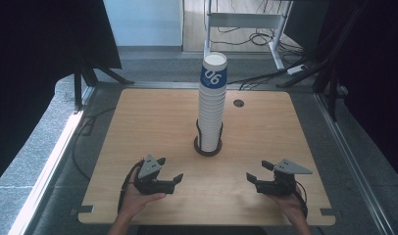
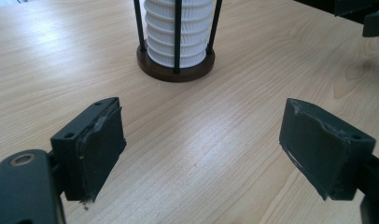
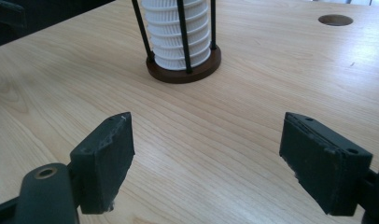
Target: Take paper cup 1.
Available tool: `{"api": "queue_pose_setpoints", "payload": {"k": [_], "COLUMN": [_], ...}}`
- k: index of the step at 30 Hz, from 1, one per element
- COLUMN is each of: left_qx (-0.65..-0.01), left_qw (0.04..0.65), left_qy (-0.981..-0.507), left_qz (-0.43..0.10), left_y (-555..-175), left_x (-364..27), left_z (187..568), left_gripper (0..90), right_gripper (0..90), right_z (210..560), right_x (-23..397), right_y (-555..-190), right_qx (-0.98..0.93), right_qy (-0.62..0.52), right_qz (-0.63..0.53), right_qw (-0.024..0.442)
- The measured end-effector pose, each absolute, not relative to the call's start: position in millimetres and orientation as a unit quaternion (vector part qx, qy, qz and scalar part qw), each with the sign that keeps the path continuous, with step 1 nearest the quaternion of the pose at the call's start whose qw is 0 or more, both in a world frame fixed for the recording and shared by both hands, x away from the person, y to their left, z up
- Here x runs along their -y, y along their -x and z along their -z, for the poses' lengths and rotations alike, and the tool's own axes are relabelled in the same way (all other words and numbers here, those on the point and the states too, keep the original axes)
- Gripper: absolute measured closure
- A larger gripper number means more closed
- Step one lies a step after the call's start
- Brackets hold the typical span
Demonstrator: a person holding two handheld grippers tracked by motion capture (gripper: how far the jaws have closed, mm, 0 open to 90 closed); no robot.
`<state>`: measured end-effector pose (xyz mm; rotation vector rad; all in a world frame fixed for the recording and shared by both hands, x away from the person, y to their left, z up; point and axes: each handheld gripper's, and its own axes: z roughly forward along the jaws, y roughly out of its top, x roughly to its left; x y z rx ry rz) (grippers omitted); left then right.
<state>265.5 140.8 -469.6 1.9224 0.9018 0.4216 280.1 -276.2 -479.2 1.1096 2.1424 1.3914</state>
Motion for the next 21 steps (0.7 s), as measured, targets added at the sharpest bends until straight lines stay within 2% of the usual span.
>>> {"api": "queue_pose_setpoints", "payload": {"k": [21], "left_qx": [-0.373], "left_qw": [0.466], "left_qy": [-0.777], "left_qz": [-0.197], "left_y": [-255.4], "left_x": [-159.8], "left_z": [464.4], "left_gripper": [14.1], "right_gripper": [22.1], "right_z": [468.3], "right_x": [282.1], "right_y": [-273.9], "right_qx": [-0.753], "right_qy": [-0.375], "right_qz": [-0.502], "right_qw": [0.202]}}
